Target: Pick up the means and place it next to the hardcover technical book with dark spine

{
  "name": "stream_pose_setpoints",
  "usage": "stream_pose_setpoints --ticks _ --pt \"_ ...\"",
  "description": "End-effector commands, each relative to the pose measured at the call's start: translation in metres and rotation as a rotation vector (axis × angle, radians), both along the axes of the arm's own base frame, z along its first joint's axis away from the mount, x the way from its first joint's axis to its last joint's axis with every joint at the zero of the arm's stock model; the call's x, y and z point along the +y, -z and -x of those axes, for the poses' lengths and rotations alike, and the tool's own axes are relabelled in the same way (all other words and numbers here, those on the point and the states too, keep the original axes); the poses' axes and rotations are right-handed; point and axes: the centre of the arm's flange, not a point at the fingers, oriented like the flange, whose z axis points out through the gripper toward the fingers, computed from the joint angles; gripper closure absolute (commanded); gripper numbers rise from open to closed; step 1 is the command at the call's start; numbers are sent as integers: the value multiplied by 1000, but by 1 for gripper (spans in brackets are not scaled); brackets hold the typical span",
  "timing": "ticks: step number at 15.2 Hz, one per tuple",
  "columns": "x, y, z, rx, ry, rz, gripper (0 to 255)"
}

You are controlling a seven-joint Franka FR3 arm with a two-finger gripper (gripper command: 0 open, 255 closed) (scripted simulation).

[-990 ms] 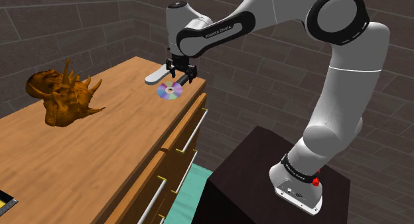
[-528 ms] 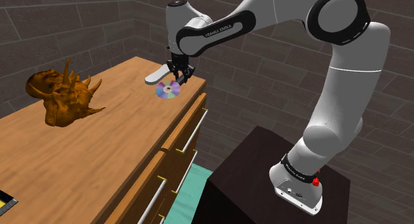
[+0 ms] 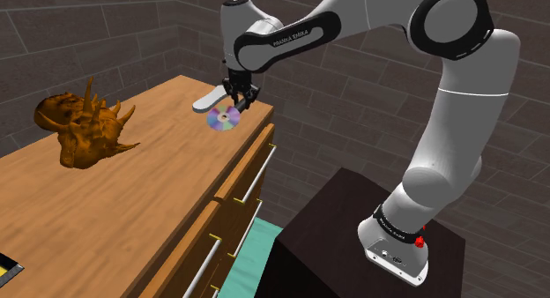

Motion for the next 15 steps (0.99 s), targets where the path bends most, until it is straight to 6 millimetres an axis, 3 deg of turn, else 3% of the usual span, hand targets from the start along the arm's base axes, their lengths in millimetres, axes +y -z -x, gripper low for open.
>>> stream_pose_setpoints --ticks 1,15 --pt "-1 -10 0 2 0 0 255" --pt "-1 -79 0 2 0 0 255"
